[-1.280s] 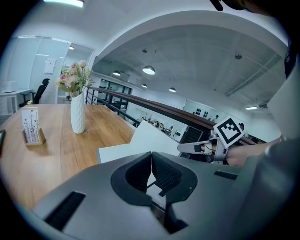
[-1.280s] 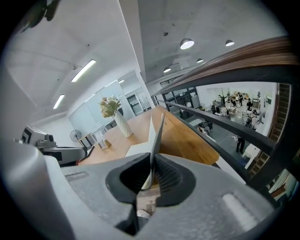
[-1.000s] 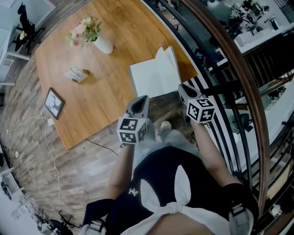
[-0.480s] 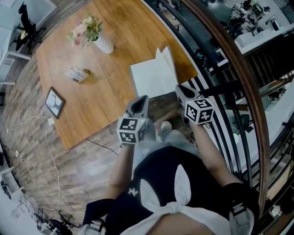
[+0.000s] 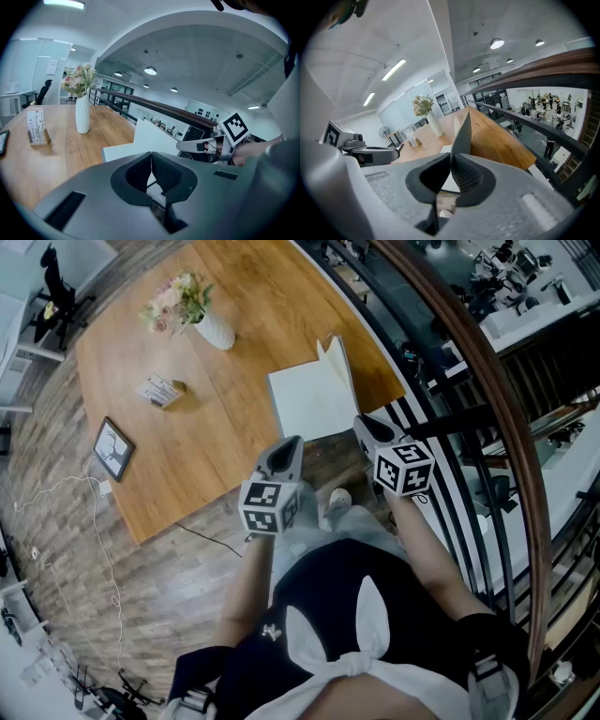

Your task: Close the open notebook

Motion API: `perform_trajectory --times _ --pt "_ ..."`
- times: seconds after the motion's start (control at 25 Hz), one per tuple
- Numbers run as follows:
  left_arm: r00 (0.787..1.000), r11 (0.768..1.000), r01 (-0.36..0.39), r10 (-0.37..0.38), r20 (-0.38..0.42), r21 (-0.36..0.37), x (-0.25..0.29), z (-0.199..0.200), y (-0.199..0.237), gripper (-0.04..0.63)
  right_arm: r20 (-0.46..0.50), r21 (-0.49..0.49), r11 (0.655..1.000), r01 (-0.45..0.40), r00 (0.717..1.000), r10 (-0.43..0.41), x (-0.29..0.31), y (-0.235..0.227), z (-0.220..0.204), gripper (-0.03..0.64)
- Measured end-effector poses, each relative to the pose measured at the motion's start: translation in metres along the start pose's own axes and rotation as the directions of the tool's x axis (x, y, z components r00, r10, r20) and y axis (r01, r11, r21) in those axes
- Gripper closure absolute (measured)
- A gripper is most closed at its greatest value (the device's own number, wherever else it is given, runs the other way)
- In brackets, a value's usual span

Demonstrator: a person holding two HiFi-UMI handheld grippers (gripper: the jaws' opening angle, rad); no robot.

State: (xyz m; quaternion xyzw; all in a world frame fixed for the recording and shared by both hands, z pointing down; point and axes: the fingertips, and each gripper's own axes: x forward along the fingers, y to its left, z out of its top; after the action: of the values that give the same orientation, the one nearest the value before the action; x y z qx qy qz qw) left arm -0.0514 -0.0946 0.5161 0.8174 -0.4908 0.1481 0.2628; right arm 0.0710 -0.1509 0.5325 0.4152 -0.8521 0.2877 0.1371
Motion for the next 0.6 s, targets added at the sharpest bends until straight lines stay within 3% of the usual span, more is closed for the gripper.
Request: perform_trajectory --times 0.6 --pt "1.000 1.000 -0.009 0.009 0.024 -0.009 -0.005 -0.004 0.006 0.577 0.001 -0.016 0.999 -0.031 1.000 0.032 0.008 0.018 -0.002 0.589"
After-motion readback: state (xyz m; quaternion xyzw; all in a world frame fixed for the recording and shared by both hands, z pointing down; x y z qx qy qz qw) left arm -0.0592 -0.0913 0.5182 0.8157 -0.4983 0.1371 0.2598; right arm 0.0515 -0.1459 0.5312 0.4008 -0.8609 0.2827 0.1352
